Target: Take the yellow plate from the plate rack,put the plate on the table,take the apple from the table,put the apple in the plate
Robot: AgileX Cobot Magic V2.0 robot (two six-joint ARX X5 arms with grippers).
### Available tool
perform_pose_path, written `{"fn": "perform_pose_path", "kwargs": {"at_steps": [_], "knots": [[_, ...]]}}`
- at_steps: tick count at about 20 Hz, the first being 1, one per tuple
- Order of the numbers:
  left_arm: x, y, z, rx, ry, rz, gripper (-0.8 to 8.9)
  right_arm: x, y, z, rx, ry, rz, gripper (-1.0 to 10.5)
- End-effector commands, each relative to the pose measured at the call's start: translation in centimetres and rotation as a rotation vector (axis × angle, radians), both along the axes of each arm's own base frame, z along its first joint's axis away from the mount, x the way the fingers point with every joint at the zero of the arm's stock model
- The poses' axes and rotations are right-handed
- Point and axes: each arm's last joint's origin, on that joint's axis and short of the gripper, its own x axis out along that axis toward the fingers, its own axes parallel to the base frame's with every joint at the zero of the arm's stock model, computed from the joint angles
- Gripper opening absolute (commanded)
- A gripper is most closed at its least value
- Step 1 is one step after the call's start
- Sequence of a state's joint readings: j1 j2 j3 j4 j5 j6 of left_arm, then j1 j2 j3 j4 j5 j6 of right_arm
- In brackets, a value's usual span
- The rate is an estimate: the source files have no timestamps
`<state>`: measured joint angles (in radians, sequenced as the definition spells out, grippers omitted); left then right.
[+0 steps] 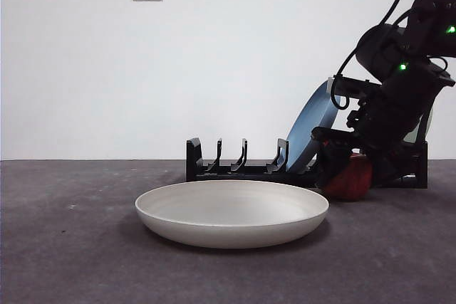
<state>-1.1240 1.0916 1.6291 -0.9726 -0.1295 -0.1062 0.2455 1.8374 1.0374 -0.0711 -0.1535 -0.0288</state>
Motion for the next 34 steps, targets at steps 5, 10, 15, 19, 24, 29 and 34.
{"fn": "perform_pose_path", "kwargs": {"at_steps": [5, 10, 15, 19, 24, 29, 34], "knots": [[0.1, 0.1, -0.1, 0.006, -0.007, 0.025, 1.88, -4.5, 3.4, 7.7, 0.047, -0.109, 0.126, -0.1], [0.1, 0.1, -0.1, 0.006, -0.007, 0.024, 1.88, -8.3, 9.8, 7.7, 0.053, -0.086, 0.342, -0.1], [0.1, 0.1, -0.1, 0.006, -0.007, 0.025, 1.88, -8.8, 12.9, 4.0, 0.009, -0.006, 0.396, -0.1], [0.1, 0.1, -0.1, 0.006, -0.006, 0.024, 1.88, -8.2, 13.8, 1.0, -0.017, 0.054, 0.386, -0.1], [0.1, 0.1, -0.1, 0.007, -0.006, 0.025, 1.88, -8.1, 13.9, -0.4, -0.038, 0.092, 0.385, -0.1], [0.0, 0.1, -0.3, 0.027, 0.003, 0.025, 1.88, -8.2, 13.8, -0.7, -0.049, 0.119, 0.387, 2.7], [0.0, 0.2, -0.5, 0.048, 0.013, 0.025, 1.88, -8.2, 13.8, 0.3, -0.033, 0.08, 0.388, 6.3]]}}
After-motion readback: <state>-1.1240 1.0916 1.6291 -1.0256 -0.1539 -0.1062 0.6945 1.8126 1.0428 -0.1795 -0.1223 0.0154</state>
